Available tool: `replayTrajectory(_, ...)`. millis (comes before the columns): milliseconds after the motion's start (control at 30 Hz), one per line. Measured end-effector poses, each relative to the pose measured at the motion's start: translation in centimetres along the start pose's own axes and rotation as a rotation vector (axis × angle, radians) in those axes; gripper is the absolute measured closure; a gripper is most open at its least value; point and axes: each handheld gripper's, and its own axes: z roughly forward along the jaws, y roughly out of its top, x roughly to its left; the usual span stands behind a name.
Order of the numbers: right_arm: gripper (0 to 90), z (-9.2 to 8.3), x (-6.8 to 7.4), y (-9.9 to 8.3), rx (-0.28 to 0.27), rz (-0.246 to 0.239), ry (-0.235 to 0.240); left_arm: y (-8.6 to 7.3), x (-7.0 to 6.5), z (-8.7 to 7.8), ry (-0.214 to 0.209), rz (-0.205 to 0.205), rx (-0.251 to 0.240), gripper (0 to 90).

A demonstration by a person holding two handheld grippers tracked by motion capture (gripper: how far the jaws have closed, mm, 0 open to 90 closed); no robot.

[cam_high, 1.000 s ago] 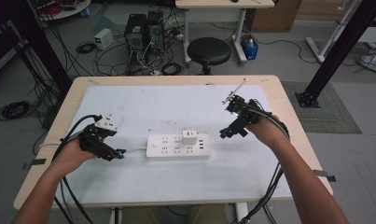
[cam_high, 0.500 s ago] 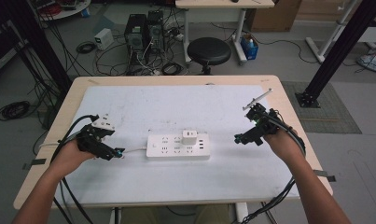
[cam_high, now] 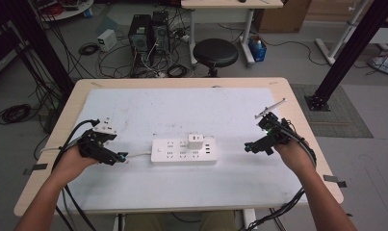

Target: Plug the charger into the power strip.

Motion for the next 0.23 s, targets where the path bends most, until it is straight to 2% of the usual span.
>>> replayTrajectory(133, 0.7, 0.59, 0.09, -0.49, 0.006, -0.002, 0.001, -0.45, 0.11, -0.03, 0.011, -0.025, -0.011, 18.8)
replayTrajectory(233, 0.7, 0.99, 0.07, -0.92, 0.007, 0.015, 0.005, -0.85, 0.25, 0.02, 0.024, -0.051, -0.03, 18.8)
